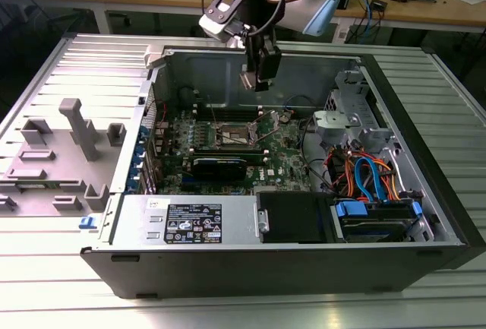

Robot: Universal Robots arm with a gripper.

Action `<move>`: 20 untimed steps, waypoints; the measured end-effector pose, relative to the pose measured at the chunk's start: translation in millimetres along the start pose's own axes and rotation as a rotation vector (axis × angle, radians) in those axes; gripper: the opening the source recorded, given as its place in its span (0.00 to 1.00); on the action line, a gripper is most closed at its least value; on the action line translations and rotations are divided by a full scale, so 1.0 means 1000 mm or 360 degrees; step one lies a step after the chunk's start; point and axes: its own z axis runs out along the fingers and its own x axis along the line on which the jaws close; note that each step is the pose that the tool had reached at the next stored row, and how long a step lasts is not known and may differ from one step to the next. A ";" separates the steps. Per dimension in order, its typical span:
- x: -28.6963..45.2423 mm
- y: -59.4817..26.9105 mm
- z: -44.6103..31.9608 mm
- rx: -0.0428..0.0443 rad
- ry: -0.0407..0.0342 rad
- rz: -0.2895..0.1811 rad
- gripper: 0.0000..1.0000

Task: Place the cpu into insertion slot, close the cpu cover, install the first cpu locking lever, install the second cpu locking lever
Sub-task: 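Place the cpu into insertion slot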

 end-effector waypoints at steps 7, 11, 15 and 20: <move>0.0019 -0.0098 0.0028 0.0004 -0.0003 0.0049 0.55; 0.0025 -0.0137 0.0096 0.0002 -0.0010 0.0140 0.55; 0.0025 -0.0137 0.0100 0.0002 -0.0010 0.0140 0.55; 0.0025 -0.0137 0.0101 0.0002 -0.0010 0.0140 0.55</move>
